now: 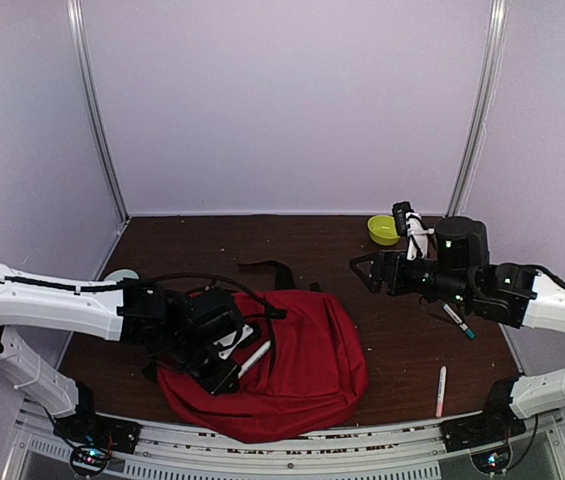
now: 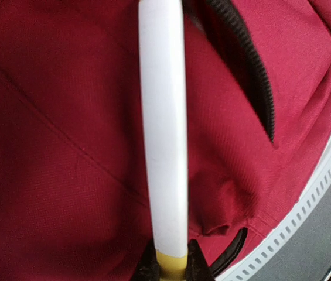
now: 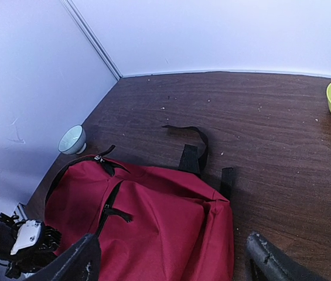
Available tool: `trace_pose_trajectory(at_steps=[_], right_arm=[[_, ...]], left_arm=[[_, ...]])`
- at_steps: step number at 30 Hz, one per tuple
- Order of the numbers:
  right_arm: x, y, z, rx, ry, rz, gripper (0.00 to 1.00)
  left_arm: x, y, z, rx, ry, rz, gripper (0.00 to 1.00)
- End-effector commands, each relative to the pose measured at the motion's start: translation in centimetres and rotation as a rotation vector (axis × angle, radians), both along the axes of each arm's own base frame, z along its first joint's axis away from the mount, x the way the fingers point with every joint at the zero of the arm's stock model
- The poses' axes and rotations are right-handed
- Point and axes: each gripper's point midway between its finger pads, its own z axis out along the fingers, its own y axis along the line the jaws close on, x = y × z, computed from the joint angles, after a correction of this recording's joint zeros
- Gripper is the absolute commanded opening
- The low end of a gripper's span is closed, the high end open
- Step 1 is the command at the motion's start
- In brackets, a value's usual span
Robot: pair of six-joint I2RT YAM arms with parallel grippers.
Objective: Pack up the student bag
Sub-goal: Place the pen in the lower front pocket of the bag.
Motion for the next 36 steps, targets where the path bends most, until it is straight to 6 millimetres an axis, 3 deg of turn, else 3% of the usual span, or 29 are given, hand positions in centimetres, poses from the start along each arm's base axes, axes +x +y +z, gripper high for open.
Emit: trace_pose_trajectory(at_steps=[1, 11, 27, 36], right_arm=[[0.1, -0.2, 0.1, -0.001, 0.006, -0.001, 0.85], [0.0, -0.6, -0.2, -0.001, 0.008, -0.007, 0.85], [-0.1, -1.5, -0.8, 0.003, 0.013, -0.026, 0.85], [-0.1, -1.7, -0.7, 0.011, 0.014, -0.03, 0.85]], left_arm=[[1.0, -2.2, 1.7, -0.051, -0.038, -0.024, 0.0], [3.0, -5.1, 1.7, -0.079, -0.038, 0.008, 0.0], [7.1, -6.2, 2.6, -0.189, -0.083, 0.087, 0.0], [7.9, -7.0, 3.9, -0.264, -0.103, 0.115, 0.0]])
